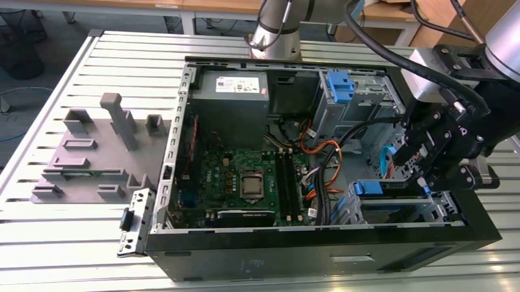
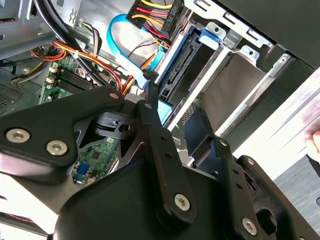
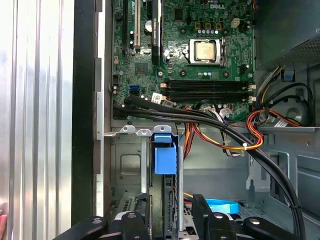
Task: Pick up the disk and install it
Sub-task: 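Insert the first disk wire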
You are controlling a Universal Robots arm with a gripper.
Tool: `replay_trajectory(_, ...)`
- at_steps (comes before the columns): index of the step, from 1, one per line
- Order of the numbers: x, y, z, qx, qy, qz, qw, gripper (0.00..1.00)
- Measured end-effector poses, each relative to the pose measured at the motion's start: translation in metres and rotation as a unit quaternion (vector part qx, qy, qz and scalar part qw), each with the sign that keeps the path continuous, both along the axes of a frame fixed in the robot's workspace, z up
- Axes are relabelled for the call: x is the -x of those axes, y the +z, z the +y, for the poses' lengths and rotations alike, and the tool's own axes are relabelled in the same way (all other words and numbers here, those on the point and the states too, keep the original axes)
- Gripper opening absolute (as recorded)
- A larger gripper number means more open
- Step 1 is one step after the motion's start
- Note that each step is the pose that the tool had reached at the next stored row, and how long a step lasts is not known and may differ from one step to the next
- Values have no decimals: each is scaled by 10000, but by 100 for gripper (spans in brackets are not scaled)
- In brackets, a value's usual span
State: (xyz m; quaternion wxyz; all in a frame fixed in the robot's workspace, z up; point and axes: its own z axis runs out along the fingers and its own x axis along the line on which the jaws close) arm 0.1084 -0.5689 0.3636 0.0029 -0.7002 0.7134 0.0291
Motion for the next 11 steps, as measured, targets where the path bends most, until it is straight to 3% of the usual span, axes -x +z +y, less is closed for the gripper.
replay_trajectory(7, 0, 4, 13, 0, 0, 0, 10000, 48)
replay_trajectory(11, 0, 39, 14, 1, 0, 0, 10000, 48)
